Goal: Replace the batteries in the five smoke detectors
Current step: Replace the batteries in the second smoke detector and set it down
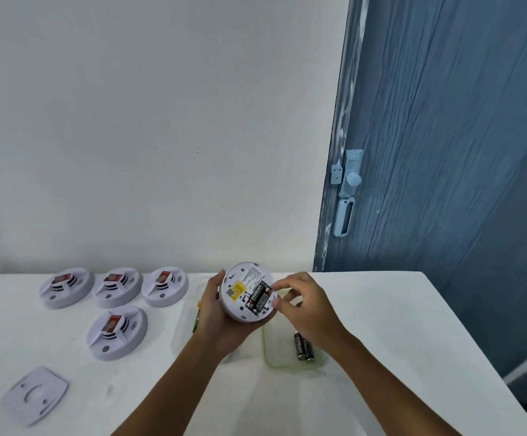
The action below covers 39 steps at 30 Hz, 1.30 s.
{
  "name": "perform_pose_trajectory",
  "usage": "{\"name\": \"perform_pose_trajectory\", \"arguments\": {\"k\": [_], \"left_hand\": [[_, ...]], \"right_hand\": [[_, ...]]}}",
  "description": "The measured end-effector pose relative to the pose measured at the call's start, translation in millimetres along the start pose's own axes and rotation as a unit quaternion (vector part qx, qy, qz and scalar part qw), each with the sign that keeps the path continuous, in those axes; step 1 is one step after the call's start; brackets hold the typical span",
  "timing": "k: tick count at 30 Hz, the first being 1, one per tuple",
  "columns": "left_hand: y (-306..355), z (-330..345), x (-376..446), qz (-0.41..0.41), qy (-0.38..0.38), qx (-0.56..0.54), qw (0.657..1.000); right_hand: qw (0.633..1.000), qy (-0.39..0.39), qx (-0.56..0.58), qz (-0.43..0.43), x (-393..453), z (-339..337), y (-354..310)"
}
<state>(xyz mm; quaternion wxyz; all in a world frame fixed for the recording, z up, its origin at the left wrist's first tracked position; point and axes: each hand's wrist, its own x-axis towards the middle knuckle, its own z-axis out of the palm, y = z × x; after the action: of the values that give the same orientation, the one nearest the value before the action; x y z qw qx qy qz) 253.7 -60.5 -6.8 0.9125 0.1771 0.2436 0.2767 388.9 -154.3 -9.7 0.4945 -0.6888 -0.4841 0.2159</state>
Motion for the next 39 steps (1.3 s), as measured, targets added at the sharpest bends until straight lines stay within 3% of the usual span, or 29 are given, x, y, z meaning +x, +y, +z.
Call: {"name": "perform_pose_trajectory", "arguments": {"k": [11,15,23,27,29,33,39], "left_hand": [[-6,6,11,0.022,0.029,0.061,0.997],[-7,5,14,0.036,0.032,0.075,0.996],[-7,2,19,0.044,0.034,0.091,0.994],[-2,-6,20,0.050,0.043,0.084,0.994],[2,-10,20,0.050,0.039,0.064,0.996],[5,-12,17,0.048,0.017,0.037,0.998],[6,-6,13,0.029,0.011,0.021,0.999]], "right_hand": [[0.998,0.003,0.014,0.057,10,4,-1],[0.995,0.027,0.053,0.075,13,4,0],[0.989,0.100,0.111,0.015,10,13,-1],[0.977,0.130,0.165,0.046,13,1,1],[0.985,0.115,0.106,0.075,17,-8,13],[0.991,-0.010,-0.052,0.124,19,-8,35],[0.982,-0.032,-0.146,0.112,27,6,44]]}}
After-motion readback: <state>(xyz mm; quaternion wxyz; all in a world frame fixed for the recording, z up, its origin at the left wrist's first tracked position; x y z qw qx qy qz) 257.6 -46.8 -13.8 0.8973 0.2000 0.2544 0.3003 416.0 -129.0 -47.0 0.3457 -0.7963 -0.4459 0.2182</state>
